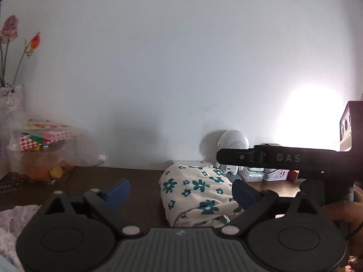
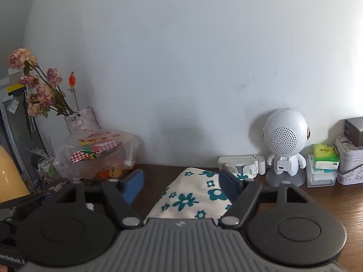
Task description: Fold clothes
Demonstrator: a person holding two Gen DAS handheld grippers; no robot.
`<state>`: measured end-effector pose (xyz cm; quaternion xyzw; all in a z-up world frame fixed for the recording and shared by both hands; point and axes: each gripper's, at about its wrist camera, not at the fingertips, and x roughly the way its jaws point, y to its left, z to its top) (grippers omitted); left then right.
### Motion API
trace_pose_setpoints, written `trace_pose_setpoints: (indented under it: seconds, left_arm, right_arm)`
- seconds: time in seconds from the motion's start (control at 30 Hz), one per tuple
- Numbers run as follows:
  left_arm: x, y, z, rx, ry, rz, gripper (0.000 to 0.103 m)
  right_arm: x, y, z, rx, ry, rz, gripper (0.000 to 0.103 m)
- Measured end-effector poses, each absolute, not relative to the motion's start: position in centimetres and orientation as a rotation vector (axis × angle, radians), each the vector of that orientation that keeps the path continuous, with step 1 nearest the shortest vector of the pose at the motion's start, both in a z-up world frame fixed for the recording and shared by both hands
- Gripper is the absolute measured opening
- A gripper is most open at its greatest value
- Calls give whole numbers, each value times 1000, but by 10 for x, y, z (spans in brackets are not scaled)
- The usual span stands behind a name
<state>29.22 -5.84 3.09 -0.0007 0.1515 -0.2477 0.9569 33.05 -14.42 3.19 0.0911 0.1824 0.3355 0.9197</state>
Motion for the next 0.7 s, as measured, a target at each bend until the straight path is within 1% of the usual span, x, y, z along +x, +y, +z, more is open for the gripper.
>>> trace_pose_setpoints:
  seconds: [0.07,0.1,0.23,0.37,0.7]
  left_arm:
    - [267,-43,35,-12,290,-480,102]
    - [254,-36,37,-17,282,-468,103]
    - [205,-14,43,-17,276,-399,103]
    - [155,3,41,11,312,-369,103]
    - [41,42,31,-17,354,-221,103]
  right_arm:
    - [308,-151,37,178,351,703,92]
    - [296,-155,38,172,343,712,102]
    - [244,-160,42,136,338,742,103]
    - [190,-162,42,96,356,750,103]
    - [66,-177,30,92,445,746,103]
